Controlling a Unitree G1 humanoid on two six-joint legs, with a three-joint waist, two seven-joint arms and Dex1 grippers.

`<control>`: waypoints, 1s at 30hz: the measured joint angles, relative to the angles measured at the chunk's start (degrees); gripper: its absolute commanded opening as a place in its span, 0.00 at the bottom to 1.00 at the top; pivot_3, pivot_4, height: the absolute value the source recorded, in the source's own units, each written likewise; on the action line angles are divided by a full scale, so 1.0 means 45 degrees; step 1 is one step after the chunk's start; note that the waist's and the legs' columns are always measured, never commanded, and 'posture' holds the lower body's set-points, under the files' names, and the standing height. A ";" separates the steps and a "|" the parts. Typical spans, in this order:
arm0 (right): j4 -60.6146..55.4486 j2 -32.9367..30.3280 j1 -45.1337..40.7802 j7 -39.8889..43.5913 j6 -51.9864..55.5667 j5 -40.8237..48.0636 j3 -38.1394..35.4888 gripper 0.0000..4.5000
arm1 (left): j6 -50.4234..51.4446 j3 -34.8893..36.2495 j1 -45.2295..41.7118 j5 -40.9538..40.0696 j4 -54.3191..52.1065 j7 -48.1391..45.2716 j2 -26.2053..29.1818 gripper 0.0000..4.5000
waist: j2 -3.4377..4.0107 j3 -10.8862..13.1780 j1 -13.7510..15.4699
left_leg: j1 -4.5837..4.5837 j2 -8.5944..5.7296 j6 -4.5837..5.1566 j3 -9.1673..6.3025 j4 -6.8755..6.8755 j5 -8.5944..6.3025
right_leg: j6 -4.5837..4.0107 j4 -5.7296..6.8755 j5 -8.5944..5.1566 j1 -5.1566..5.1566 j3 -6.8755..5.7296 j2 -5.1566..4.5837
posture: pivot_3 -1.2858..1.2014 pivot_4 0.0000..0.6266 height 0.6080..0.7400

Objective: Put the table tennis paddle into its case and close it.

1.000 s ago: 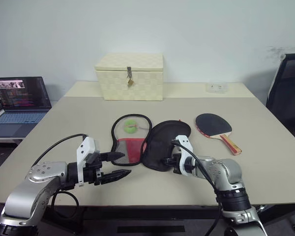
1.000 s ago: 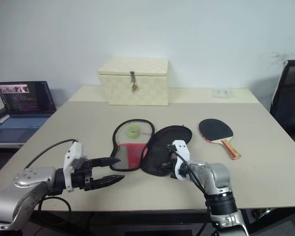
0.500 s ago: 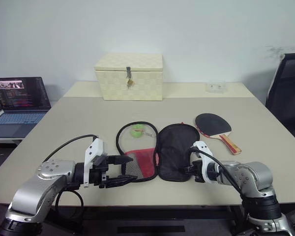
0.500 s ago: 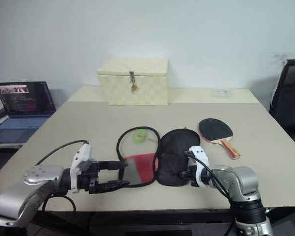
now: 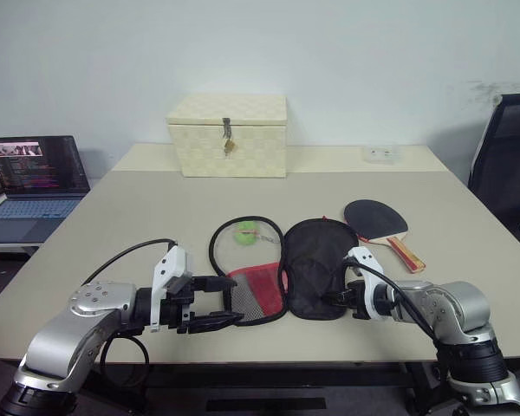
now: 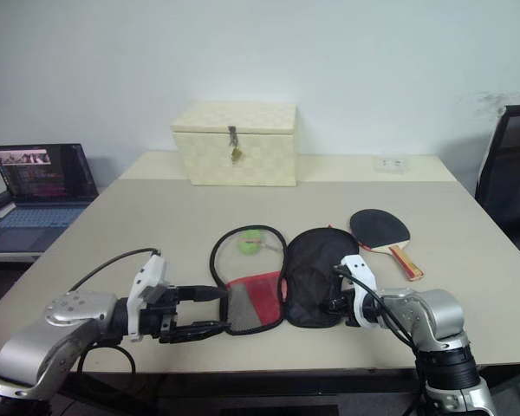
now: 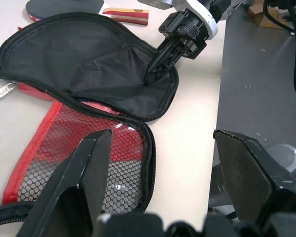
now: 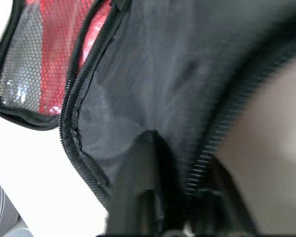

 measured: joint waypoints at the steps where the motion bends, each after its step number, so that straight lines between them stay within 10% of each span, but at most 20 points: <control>1: -0.0009 -0.0062 -0.0026 0.0027 -0.0018 0.0006 -0.0006 0.50 | -0.0005 -0.0002 0.0000 0.0008 0.0000 0.0024 -0.0001 0.79 | -0.0001 0.0000 0.0001 | 0.0000 0.0000 0.0000 -0.0001 0.0002 0.0000 | 0.0000 0.0000 0.0000 0.0002 -0.0001 0.0000 | 0.52 0.24 1.00; 8: 0.0274 -0.2968 -0.0203 0.1074 -0.1549 -0.0677 0.0189 0.99 | -0.0043 -0.0009 0.0005 0.0046 0.0004 0.0206 -0.0014 0.79 | 0.0001 0.0001 0.0034 | -0.0011 -0.0018 0.0002 0.0014 0.0001 -0.0001 | 0.0009 -0.0013 0.0001 -0.0004 -0.0005 -0.0002 | 0.52 0.24 1.00; 30: 1.3960 -0.2397 -0.5663 0.0624 -1.1047 -0.5679 0.0199 0.99 | -0.0351 -0.0632 -0.1480 0.0440 0.0865 0.0198 -0.0513 0.79 | 0.0011 0.0011 -0.0121 | -0.0010 -0.0016 0.0005 0.0041 0.0001 -0.0003 | -0.0076 0.0008 0.0052 -0.0024 0.0003 0.0015 | 0.52 0.24 1.00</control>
